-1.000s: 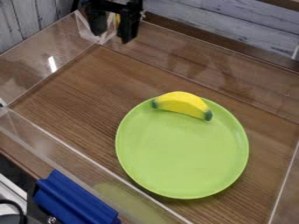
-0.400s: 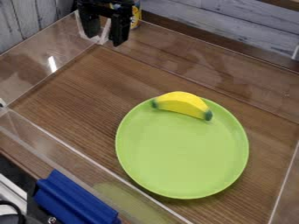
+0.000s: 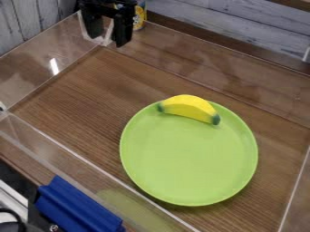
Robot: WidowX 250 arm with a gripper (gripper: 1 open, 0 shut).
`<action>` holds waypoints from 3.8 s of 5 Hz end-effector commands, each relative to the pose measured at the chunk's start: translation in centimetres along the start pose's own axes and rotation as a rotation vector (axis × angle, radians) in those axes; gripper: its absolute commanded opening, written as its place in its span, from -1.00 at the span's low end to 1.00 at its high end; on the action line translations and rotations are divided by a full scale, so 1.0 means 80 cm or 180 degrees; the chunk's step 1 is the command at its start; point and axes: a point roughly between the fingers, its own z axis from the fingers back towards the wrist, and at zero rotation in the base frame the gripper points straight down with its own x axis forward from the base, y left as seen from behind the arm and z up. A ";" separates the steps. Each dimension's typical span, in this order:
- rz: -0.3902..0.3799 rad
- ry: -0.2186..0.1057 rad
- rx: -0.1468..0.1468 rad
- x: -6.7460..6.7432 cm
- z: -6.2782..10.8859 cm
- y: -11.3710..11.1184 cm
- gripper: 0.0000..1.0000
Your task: Put the banana in the green plate
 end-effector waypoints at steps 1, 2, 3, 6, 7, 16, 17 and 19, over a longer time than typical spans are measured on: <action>0.0030 -0.0186 0.0048 0.004 0.021 0.009 1.00; 0.0031 -0.0201 0.0031 0.006 0.022 0.010 1.00; 0.0007 -0.0209 0.0008 0.000 0.024 0.009 1.00; 0.0000 -0.0237 -0.0038 -0.004 0.030 0.007 1.00; 0.0004 -0.0256 -0.0041 -0.001 0.032 0.008 1.00; -0.2360 0.0137 -0.0078 -0.001 -0.001 -0.137 1.00; -0.2625 0.0155 -0.0045 0.004 -0.013 -0.145 1.00; -0.2888 0.0196 -0.0012 0.012 -0.044 -0.160 1.00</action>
